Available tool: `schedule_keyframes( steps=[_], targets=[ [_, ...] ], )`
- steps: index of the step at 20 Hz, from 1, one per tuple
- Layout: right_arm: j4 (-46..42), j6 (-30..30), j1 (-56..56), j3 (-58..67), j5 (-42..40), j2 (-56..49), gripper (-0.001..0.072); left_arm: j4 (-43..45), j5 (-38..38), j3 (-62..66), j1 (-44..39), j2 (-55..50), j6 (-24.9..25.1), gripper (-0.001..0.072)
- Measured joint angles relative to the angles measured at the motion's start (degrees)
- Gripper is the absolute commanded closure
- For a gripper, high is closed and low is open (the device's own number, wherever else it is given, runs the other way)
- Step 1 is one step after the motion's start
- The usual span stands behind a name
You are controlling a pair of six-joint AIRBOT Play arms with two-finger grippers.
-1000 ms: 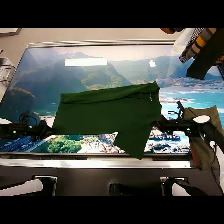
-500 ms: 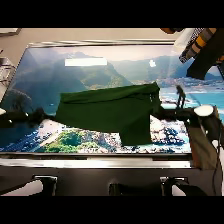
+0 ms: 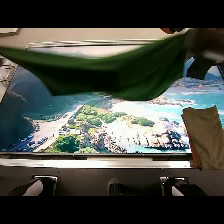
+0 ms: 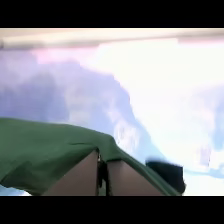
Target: Fold the clothes and pants, and hang the long-sleeved shirts on hangers.
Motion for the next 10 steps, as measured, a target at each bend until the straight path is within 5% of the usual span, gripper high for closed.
schedule_keyframes(
  steps=[5,10],
  targets=[
    [-3.0,4.6,0.2,11.1,4.5,9.6,0.0682,10.4,-1.2,6.9,-0.1,12.0,-9.5,0.0692],
    [-4.3,8.8,0.2,13.2,5.6,13.8,0.0681,19.5,-2.6,8.1,-0.1,17.2,-13.9,0.0692]
  ],
)
